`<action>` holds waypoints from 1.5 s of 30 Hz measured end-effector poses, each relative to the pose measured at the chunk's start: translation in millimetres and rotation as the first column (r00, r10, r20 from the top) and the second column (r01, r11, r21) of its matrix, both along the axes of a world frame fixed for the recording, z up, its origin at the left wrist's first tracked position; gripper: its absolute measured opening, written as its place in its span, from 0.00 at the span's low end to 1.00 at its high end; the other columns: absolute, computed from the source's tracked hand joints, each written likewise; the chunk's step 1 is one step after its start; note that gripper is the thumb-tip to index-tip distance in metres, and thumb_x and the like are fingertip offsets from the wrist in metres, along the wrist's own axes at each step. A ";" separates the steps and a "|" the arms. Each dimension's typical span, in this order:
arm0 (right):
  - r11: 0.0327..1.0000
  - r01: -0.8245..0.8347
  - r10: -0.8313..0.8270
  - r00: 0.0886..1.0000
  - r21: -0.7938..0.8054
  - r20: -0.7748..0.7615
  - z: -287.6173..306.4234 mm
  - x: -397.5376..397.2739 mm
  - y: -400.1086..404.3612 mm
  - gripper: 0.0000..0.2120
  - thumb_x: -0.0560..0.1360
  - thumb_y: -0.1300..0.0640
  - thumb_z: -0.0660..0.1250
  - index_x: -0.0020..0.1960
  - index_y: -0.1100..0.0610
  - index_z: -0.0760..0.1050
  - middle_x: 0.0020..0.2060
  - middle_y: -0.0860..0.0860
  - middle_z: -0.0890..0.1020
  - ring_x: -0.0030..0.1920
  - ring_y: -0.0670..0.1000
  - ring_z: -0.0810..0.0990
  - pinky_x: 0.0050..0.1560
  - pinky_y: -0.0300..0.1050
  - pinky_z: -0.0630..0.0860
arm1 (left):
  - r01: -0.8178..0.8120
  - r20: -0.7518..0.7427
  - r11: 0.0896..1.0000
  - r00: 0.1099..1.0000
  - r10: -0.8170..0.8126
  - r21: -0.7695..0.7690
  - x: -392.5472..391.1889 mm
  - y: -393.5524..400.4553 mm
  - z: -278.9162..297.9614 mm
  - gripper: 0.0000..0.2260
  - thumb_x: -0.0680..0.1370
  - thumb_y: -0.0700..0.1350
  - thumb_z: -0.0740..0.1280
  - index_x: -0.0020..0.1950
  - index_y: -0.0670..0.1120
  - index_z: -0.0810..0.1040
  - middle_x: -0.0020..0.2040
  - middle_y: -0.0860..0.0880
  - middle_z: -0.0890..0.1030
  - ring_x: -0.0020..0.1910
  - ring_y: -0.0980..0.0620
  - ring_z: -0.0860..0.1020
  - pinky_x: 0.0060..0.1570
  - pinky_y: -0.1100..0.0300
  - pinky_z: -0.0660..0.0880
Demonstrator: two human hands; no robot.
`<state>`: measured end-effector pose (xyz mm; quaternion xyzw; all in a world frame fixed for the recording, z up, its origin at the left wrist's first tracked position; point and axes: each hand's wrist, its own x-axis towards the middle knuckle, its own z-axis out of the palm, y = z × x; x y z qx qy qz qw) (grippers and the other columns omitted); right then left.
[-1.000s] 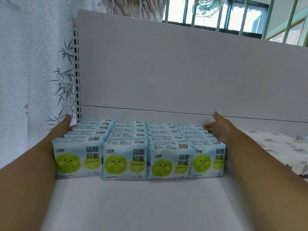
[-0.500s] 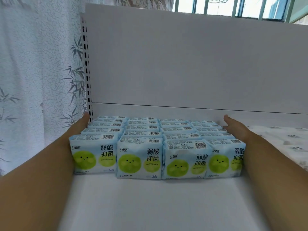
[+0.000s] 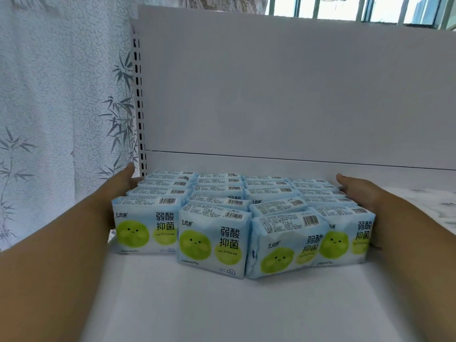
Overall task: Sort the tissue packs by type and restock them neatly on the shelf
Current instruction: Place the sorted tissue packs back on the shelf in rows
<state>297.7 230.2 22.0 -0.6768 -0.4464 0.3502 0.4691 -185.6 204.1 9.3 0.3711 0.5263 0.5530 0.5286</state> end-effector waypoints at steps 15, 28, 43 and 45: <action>0.809 -0.586 0.335 0.389 -0.050 0.858 37.4 -103.2 -125.9 0.46 0.61 0.22 0.57 0.76 0.37 0.57 0.76 0.39 0.61 0.71 0.45 0.64 0.68 0.47 0.62 | 0.447 -0.990 0.886 -0.006 0.143 0.125 62.5 -97.6 42.2 0.39 0.68 0.78 0.49 0.77 0.63 0.59 0.74 0.57 0.67 0.68 0.56 0.69 0.67 0.54 0.66; 0.883 -0.455 0.156 0.061 -0.111 0.986 8.0 -132.4 -116.4 0.45 0.66 0.23 0.59 0.74 0.49 0.62 0.71 0.46 0.71 0.68 0.51 0.71 0.67 0.51 0.71 | 0.508 -0.906 0.844 -0.256 0.337 0.171 99.8 -86.8 12.1 0.45 0.66 0.75 0.65 0.78 0.59 0.57 0.76 0.56 0.65 0.72 0.53 0.66 0.68 0.56 0.64; 0.869 -0.486 0.117 0.033 -0.087 0.993 2.6 -126.8 -120.3 0.55 0.62 0.23 0.66 0.80 0.47 0.50 0.78 0.45 0.60 0.76 0.48 0.61 0.73 0.45 0.60 | 0.585 -0.787 0.784 -0.374 0.490 0.210 137.9 -90.8 -4.2 0.42 0.74 0.69 0.62 0.79 0.53 0.47 0.77 0.46 0.62 0.73 0.44 0.63 0.73 0.47 0.58; 0.858 -0.507 0.128 0.060 -0.080 0.990 6.6 -117.9 -120.5 0.57 0.61 0.23 0.67 0.80 0.47 0.50 0.78 0.45 0.58 0.76 0.48 0.59 0.75 0.45 0.57 | 0.591 -0.776 0.775 -0.372 0.510 0.226 138.8 -92.3 -4.6 0.43 0.74 0.70 0.61 0.79 0.52 0.45 0.78 0.45 0.59 0.75 0.43 0.60 0.75 0.47 0.55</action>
